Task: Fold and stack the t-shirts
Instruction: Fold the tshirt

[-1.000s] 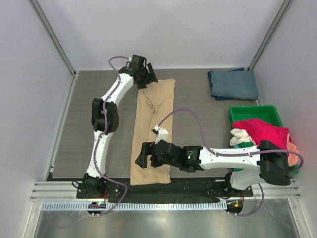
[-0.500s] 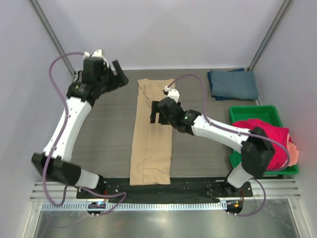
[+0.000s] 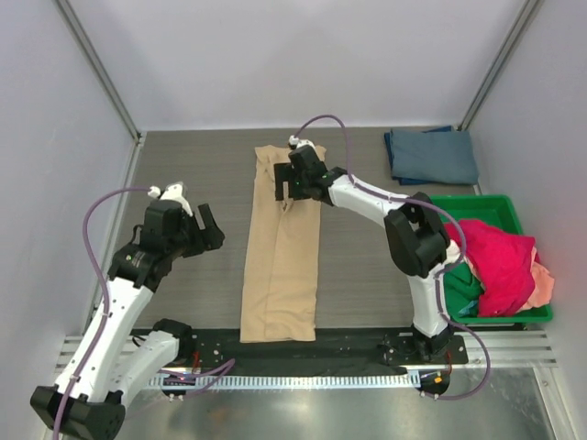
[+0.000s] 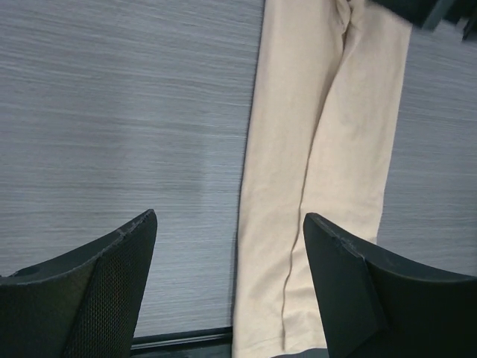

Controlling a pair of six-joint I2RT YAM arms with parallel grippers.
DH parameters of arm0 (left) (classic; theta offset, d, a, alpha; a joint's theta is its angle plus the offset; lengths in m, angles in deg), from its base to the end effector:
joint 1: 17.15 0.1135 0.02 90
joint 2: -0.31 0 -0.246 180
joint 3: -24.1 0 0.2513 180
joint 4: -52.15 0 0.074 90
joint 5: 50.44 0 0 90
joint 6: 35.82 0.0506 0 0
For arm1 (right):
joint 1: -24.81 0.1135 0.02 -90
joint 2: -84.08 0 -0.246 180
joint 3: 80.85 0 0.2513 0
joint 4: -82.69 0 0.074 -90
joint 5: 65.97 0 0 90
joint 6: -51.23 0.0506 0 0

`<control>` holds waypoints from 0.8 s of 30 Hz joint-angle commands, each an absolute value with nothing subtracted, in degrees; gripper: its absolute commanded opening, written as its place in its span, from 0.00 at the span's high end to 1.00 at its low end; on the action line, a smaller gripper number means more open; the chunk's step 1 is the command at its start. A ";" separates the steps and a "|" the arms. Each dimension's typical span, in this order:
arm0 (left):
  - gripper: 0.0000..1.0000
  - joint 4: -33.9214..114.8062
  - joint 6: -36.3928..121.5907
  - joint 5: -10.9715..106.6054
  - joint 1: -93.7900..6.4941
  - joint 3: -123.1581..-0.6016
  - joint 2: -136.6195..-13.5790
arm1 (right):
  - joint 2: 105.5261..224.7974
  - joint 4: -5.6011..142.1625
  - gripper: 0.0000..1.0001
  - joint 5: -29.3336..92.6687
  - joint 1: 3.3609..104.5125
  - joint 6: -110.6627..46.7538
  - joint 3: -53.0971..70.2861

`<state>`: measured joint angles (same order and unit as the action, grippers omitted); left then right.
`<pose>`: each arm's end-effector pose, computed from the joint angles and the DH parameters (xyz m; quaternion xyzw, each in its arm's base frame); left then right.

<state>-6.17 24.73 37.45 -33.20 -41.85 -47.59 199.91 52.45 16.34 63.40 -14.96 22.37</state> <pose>0.1822 -0.0505 0.2934 -0.1135 0.9000 -0.1472 0.3942 0.3665 0.2838 0.1956 -0.0910 0.9103 0.1541 0.3732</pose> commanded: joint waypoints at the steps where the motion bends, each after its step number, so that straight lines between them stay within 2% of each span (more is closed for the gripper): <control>1: 0.20 -2.35 26.84 35.27 -33.14 -38.94 -44.61 | 206.22 56.22 0.10 29.19 59.36 -21.01 30.85; 7: 0.20 -1.39 27.55 32.27 -33.14 -39.37 -45.13 | 217.04 54.82 0.09 43.79 51.36 -18.30 42.54; 16: 0.21 -2.09 27.64 33.93 -33.15 -39.81 -48.56 | 234.45 46.47 0.07 45.38 48.20 -16.89 63.37; 22: 0.21 -2.18 27.64 34.11 -33.14 -39.55 -49.96 | 242.63 48.03 0.07 48.28 45.55 -14.69 76.38; 24: 0.21 -2.09 27.64 34.11 -33.14 -39.54 -50.14 | 242.81 50.32 0.05 52.75 45.03 -14.60 78.07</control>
<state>-4.29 26.45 34.17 -33.20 -39.23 -49.89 240.57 49.98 48.52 46.63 -15.31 75.02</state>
